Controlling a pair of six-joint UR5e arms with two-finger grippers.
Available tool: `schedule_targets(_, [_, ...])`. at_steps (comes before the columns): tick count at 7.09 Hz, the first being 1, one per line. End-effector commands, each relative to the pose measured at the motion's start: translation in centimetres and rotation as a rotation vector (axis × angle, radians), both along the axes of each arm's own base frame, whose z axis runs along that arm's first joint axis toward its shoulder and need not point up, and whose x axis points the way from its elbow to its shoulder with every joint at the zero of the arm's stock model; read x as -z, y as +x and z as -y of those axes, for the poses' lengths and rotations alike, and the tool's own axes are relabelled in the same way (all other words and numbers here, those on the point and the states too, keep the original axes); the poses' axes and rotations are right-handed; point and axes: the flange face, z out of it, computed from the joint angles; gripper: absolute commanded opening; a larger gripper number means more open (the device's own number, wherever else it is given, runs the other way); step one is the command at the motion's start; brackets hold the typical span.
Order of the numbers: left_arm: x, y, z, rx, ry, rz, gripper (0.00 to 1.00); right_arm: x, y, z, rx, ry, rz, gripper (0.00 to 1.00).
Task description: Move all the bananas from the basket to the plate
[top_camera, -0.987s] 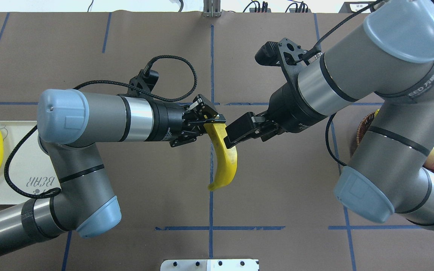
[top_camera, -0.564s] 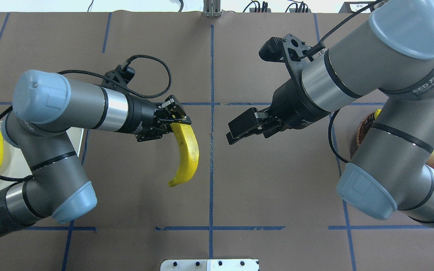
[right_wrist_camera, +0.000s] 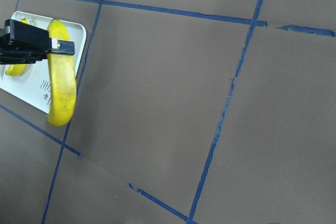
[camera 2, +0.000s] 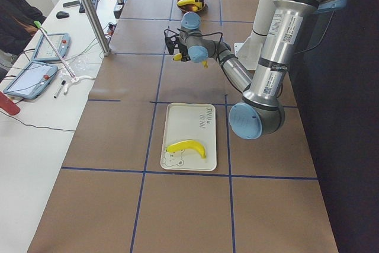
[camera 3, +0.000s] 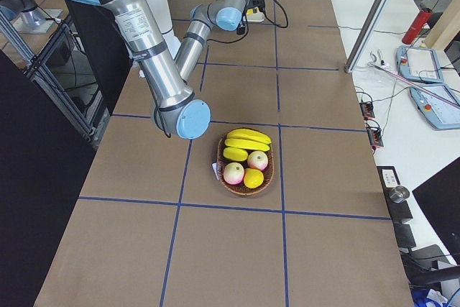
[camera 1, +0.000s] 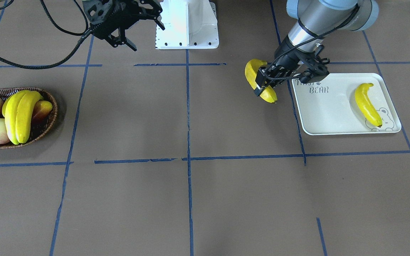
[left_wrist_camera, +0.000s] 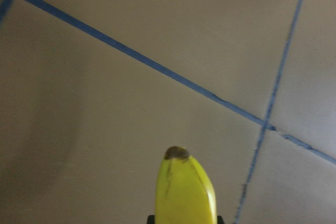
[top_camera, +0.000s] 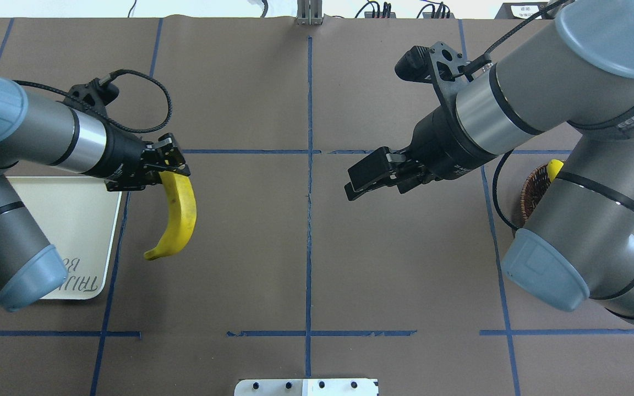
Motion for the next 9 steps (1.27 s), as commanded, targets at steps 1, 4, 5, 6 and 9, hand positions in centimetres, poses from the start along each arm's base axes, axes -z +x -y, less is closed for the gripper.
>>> schedule_targets(1, [-8.3, -3.9, -1.8, -0.044, -0.015, 0.166, 0.0, -1.1, 0.4, 0.6, -0.02, -0.012, -0.018, 1.0])
schedule_targets(4, [-16.4, -7.4, -2.1, -0.019, -0.029, 0.338, 0.0, -1.9, 0.7, 0.9, -0.034, -0.022, -0.032, 1.0])
schedule_targets(5, [-18.8, -7.1, -1.7, -0.025, -0.049, 0.377, 0.0, -1.9, 0.6, 0.8, -0.032, -0.022, -0.032, 1.0])
schedule_targets(6, [-20.1, -7.0, -1.3, -0.017, -0.062, 0.402, 0.0, -1.9, 0.6, 0.8, -0.032, -0.022, -0.032, 1.0])
schedule_targets(9, [-23.8, -7.1, -0.1, 0.023, -0.08, 0.49, 0.0, -1.9, 0.6, 0.8, -0.032, -0.021, -0.031, 1.0])
